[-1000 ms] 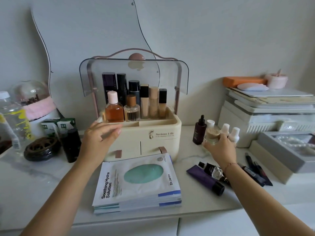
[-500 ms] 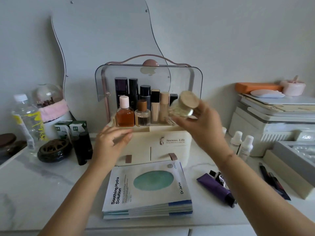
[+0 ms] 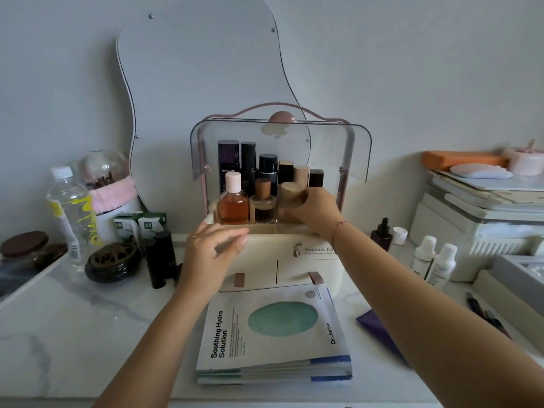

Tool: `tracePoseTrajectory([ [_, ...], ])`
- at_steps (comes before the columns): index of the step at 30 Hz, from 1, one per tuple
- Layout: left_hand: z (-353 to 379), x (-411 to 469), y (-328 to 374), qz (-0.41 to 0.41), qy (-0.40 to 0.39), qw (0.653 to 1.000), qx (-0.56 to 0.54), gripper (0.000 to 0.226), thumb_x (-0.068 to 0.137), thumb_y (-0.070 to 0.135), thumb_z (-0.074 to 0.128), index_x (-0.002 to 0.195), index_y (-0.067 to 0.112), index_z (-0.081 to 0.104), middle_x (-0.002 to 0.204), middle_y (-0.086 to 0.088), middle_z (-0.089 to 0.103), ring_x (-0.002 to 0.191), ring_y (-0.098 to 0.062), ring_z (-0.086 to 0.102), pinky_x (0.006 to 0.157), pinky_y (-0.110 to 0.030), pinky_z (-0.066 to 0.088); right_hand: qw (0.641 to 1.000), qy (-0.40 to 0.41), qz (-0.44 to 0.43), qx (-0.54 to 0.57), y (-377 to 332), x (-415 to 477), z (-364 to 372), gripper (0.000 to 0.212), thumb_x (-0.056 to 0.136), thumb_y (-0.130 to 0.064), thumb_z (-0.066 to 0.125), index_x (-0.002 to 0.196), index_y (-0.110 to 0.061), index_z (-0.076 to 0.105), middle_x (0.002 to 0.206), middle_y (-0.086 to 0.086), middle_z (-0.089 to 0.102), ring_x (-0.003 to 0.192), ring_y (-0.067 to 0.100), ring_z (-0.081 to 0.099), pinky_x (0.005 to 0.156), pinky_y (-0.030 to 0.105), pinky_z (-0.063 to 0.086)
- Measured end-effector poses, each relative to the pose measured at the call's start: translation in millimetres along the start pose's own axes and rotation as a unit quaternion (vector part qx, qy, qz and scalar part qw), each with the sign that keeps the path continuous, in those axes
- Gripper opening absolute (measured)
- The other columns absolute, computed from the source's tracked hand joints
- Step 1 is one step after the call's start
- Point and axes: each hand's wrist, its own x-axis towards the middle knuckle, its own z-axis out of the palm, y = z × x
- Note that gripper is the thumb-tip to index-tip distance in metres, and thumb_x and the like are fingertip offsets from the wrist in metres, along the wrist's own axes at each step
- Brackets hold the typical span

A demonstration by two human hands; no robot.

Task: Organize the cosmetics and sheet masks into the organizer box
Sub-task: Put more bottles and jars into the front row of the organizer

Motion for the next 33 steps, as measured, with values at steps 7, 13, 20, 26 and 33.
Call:
tracePoseTrajectory([
  [7, 1.4, 0.0, -2.0, 0.01, 0.001, 1.0, 0.009, 0.019, 0.082, 0.02, 0.068, 0.101, 0.016, 0.073, 0.101, 0.01, 0.067, 0.104, 0.011, 0.052, 0.099, 0.0, 0.017, 0.999, 0.001, -0.037, 0.028, -3.2, -28.6, -15.1, 0.03, 0.072, -0.033, 0.077, 0.086, -0.023, 0.053, 0.078, -0.011, 0.057, 0.073, 0.006, 0.056, 0.062, 0.018, 0.044],
  [13, 4.7, -2.6, -7.7, 0.038, 0.01, 0.999, 0.01, 0.022, 0.082, 0.018, 0.068, 0.104, 0.018, 0.069, 0.102, 0.012, 0.063, 0.102, 0.034, 0.035, 0.097, 0.006, 0.013, 0.964, 0.227, -0.075, 0.117, 51.9, -94.3, -62.4, 0.037, 0.078, -0.028, 0.072, 0.112, -0.018, 0.06, 0.096, -0.009, 0.065, 0.085, 0.003, 0.063, 0.077, 0.016, 0.053],
  [20, 7.5, -1.4, -9.4, 0.037, 0.018, 0.999, 0.0, 0.027, 0.081, 0.035, 0.06, 0.1, 0.018, 0.071, 0.098, 0.013, 0.064, 0.095, 0.026, 0.046, 0.109, -0.011, 0.017, 0.934, 0.324, 0.148, 0.013, 164.9, -107.2, -124.1, 0.071, 0.074, -0.03, 0.075, 0.133, -0.01, 0.04, 0.131, 0.011, 0.047, 0.119, 0.026, 0.047, 0.103, 0.045, 0.041],
  [26, 6.0, -2.0, -9.2, 0.021, 0.013, 1.0, 0.005, 0.029, 0.081, 0.041, 0.058, 0.101, 0.023, 0.07, 0.1, 0.014, 0.065, 0.094, 0.01, 0.054, 0.112, -0.017, 0.018, 0.941, 0.27, 0.202, 0.002, 197.6, -98.9, -115.8, 0.048, 0.078, -0.028, 0.072, 0.118, -0.006, 0.056, 0.111, 0.011, 0.064, 0.093, 0.023, 0.059, 0.077, 0.036, 0.047],
  [33, 4.4, -1.1, -5.1, 0.016, 0.007, 1.0, 0.009, 0.029, 0.082, 0.038, 0.059, 0.098, 0.018, 0.073, 0.096, 0.011, 0.067, 0.093, 0.006, 0.055, 0.111, -0.015, 0.018, 0.927, 0.319, 0.19, -0.052, 175.2, -112.7, -119.1, 0.023, 0.081, -0.029, 0.067, 0.092, -0.009, 0.063, 0.09, 0.012, 0.069, 0.075, 0.022, 0.054, 0.064, 0.029, 0.039],
])
